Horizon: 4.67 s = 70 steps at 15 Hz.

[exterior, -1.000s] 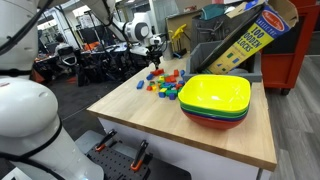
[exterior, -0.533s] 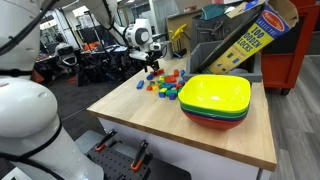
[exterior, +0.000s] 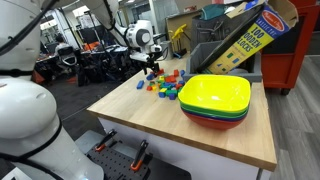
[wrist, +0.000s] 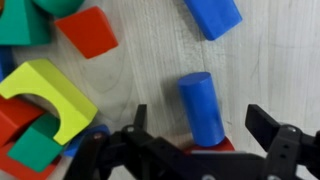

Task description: Pick the blue cylinder and blue square blocks at the rear end of the table and place them on the stack pile of blocks

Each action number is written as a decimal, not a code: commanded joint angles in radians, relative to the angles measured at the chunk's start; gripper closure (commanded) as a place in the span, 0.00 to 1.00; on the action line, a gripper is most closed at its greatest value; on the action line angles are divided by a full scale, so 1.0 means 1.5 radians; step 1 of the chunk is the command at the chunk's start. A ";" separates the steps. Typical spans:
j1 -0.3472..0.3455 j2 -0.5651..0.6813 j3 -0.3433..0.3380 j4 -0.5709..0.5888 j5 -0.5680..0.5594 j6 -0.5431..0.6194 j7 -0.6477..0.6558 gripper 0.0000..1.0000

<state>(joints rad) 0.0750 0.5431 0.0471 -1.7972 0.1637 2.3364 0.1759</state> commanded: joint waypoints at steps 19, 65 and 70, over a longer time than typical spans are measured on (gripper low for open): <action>-0.026 -0.052 -0.031 -0.077 0.037 -0.005 0.071 0.92; -0.053 -0.106 -0.169 -0.182 -0.086 0.133 0.590 0.92; -0.043 -0.101 -0.178 -0.169 -0.114 0.146 0.593 0.27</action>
<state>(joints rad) -0.0110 0.3871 -0.1956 -2.0681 0.0294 2.5347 1.0293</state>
